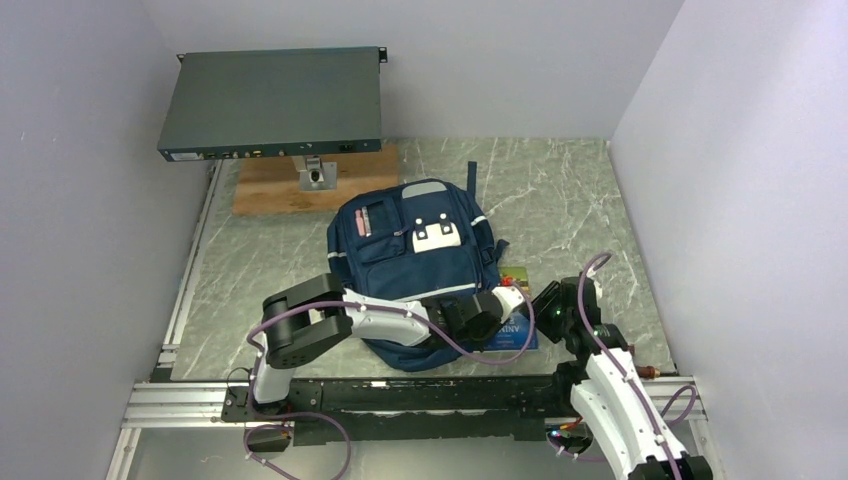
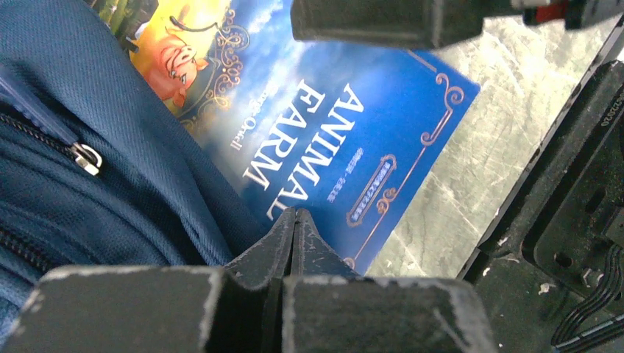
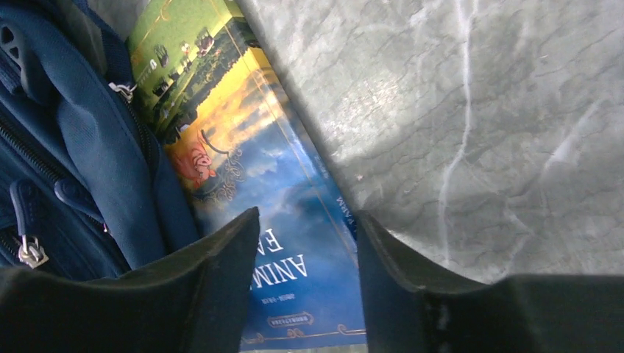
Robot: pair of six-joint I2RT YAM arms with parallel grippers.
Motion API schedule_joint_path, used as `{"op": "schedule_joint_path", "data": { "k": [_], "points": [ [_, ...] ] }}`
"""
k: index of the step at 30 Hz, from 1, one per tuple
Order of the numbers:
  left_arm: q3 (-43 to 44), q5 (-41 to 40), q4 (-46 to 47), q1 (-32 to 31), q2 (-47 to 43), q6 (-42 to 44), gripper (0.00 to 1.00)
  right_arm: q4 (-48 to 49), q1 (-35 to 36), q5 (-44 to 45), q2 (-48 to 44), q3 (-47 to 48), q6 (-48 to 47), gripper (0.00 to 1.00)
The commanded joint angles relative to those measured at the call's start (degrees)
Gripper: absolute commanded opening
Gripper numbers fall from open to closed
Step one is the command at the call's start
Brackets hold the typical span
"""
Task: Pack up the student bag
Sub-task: Pick up the book from the center of the board.
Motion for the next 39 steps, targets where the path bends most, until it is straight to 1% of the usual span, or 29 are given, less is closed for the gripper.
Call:
{"op": "schedule_joint_path", "data": {
  "k": [1,6,12,17,19,20,22,24,27,30,33,34,36,37,38,39],
  "points": [
    [-4.07,-0.63,-1.05,-0.12,4.27,-2.21,0.0,8.05,1.26,-26.18,-2.79,-1.16,4.82,0.48],
    [-6.75,-0.37,1.77,-0.12,2.82,-2.6,0.0,15.4,1.25,-35.96,-7.88,-5.66,11.74,0.44],
    [-8.31,0.47,3.31,-0.12,2.19,-3.0,0.0,19.74,1.23,-41.6,-16.27,-7.94,16.27,0.45],
    [-10.18,1.21,4.93,-0.12,1.76,-4.38,0.0,31.5,1.29,-44.79,-15.14,-12.1,22.86,0.45],
    [-10.88,1.27,5.33,-0.12,1.58,-4.85,0.0,30.79,1.25,-43.66,-13.79,-11.48,20.73,0.45],
    [-11.28,1.24,5.68,-0.12,1.42,-5.11,0.0,27.67,1.25,-42.77,-12.96,-10.78,18.6,0.45],
    [-12.27,1.45,6.77,-0.12,0.97,-5.49,0.0,24.98,1.27,-40.92,-10.53,-9.66,14.02,0.46],
    [-12.86,1.71,7.43,-0.12,0.8,-5.78,0.0,24.04,1.3,-40.25,-7.37,-9.04,10.18,0.46],
    [-13.02,1.8,7.52,-0.12,0.65,-6.03,0.0,25.56,1.39,-40.47,-2.33,-8.35,6.02,0.46],
    [-12.82,1.68,7.32,-0.12,0.59,-5.99,0.0,22.84,1.57,-38.12,1.47,-5.63,0.29,0.47],
    [-12.74,1.7,7.01,-0.11,0.07,-5.71,0.0,20.83,1.75,-35.04,2.49,-4.41,-2.5,0.45],
    [-12.71,1.61,6.72,-0.12,-0.38,-5.52,0.0,21.91,1.76,-34.94,2.6,-4.72,-2.33,0.38],
    [-12.06,1.76,5.04,-0.12,-1.97,-5.0,0.0,19.8,1.84,-32.22,2.51,-3.42,-2.84,0.13],
    [-11.79,1.94,4.26,-0.12,-3.26,-4.47,0.0,18.13,2.04,-31.04,2.32,-2.36,-3.3,0.04],
    [-11.39,2.22,3.54,-0.12,-5.64,-3.9,0.01,16.35,2.1,-29.75,1.85,-0.76,-4.08,0.0],
    [-11.02,2.14,2.41,-0.12,-7.57,-3.31,0.06,13.09,2.11,-27.26,1.21,1.41,-4.89,0.0]
  ]
}}
